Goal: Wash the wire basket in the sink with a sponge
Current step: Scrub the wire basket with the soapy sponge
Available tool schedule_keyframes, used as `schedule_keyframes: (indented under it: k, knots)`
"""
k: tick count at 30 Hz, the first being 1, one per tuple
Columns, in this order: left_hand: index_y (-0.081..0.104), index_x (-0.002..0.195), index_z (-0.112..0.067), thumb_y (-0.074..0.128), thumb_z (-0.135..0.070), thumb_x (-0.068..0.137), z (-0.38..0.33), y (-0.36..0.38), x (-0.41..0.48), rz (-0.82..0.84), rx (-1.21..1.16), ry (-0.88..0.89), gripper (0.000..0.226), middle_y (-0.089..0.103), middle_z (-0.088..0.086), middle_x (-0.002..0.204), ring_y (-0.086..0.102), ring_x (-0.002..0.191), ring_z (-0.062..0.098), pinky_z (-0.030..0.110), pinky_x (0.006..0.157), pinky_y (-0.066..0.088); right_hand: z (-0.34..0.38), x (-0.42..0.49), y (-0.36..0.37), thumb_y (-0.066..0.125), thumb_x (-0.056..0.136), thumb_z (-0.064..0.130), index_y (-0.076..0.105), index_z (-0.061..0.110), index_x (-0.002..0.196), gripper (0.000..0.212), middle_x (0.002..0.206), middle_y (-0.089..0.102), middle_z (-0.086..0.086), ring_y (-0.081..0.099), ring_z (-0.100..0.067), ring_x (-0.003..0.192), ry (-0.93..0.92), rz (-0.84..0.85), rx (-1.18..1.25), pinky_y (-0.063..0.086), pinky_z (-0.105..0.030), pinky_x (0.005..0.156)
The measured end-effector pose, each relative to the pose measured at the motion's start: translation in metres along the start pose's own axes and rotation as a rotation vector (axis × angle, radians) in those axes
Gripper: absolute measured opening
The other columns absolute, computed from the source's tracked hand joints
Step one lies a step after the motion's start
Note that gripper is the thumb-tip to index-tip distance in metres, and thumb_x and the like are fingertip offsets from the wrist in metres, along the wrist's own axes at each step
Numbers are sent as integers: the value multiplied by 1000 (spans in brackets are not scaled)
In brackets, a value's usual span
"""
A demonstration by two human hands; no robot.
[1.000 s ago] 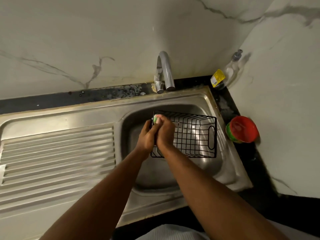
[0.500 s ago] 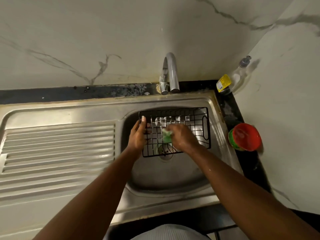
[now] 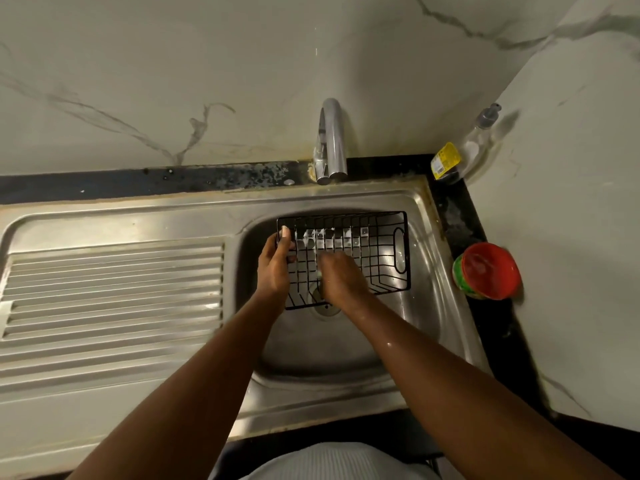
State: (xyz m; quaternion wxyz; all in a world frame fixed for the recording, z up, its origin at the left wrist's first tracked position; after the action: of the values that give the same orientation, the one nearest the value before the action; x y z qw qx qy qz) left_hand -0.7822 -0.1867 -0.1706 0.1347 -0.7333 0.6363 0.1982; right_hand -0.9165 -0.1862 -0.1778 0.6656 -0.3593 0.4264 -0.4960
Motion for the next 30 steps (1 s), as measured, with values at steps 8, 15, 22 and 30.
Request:
schedule_keyframes:
  k: [8, 15, 22, 30]
  knots:
    - [66, 102, -27, 53, -54, 103, -3, 6, -2, 62, 15, -11, 30, 65, -2, 94, 61, 89, 16, 38, 84, 51, 35, -4, 7, 66, 95, 3, 68, 6, 116, 21, 92, 67, 7, 66, 2, 81, -103, 188, 414, 48, -14, 68]
    - [65, 110, -38, 46, -60, 104, 0, -1, -2, 5, 25, -41, 30, 71, -1, 113, 68, 106, 21, 46, 86, 59, -84, -3, -47, 75, 89, 6, 68, 9, 106, 18, 100, 73, -9, 68, -18, 81, 219, -273, 15, 52, -26, 64]
    - [63, 119, -27, 47, -53, 107, 6, 9, -3, 41, -1, -82, 33, 70, 0, 111, 66, 99, 20, 36, 74, 54, -115, -8, -57, 70, 89, -1, 72, 4, 105, 17, 103, 74, -13, 67, -23, 90, 689, -599, 463, 49, -30, 68]
    - [64, 114, -29, 44, -54, 107, 10, 8, -10, 4, -3, -97, 33, 71, -3, 108, 67, 101, 18, 41, 82, 55, -76, 3, -32, 76, 89, 8, 70, 8, 113, 24, 111, 72, -8, 65, -17, 93, 659, -567, 654, 27, -5, 57]
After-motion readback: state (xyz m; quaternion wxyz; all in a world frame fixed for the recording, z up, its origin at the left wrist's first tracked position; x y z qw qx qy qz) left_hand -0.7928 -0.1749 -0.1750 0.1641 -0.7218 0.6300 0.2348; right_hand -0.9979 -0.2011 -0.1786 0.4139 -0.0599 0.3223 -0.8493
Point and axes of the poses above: each hand's wrist, its own x-axis towards the middle knuckle, its own y-axis out of the palm, z = x × y, the point moved 8 cm from there along x, towards the middle knuckle
